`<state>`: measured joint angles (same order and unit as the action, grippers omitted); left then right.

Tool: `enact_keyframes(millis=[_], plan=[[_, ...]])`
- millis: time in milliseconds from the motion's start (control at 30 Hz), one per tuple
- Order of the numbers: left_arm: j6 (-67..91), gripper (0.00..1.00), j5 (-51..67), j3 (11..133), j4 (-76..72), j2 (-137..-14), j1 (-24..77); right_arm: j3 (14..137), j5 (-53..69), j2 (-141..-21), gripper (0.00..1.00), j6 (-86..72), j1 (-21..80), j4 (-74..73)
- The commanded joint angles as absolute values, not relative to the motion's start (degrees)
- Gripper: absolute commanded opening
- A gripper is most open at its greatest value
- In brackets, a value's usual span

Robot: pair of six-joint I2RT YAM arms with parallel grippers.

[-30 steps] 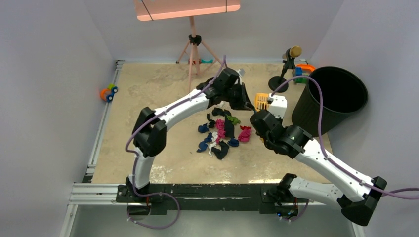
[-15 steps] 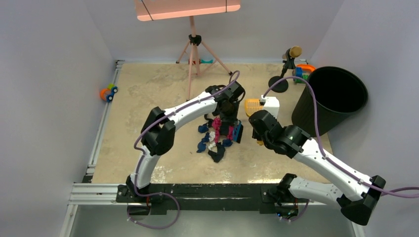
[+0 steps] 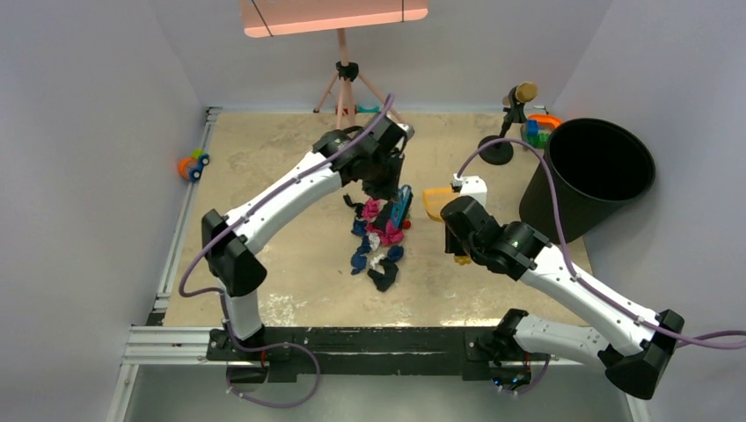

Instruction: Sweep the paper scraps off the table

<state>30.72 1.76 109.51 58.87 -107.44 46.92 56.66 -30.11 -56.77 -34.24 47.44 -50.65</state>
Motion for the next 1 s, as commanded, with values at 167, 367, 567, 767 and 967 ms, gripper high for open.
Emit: enact_keyframes(millis=[167, 367, 567, 767, 967], plan=[[17.0, 0.0, -7.6, 113.4, 59.8, -103.0, 42.3, 57.1, -12.0, -62.1, 0.0, -27.2, 47.8, -52.7], [9.2, 0.0, -18.9, 120.9, 58.6, -113.4, 39.9, 58.1, -7.9, -64.0, 0.0, -27.9, 54.0, -57.5], [6.3, 0.0, -18.0, 127.9, 55.1, -121.8, 37.0, 55.9, -3.9, -61.5, 0.0, -31.1, 58.6, -61.1], [3.1, 0.0, -18.7, 128.7, 51.6, -123.3, 36.5, 51.9, 1.2, -56.2, 0.0, -33.9, 61.6, -62.4], [3.2, 0.0, -16.6, 129.7, 53.2, -124.7, 35.9, 49.8, 3.0, -56.0, 0.0, -35.9, 66.5, -63.1]])
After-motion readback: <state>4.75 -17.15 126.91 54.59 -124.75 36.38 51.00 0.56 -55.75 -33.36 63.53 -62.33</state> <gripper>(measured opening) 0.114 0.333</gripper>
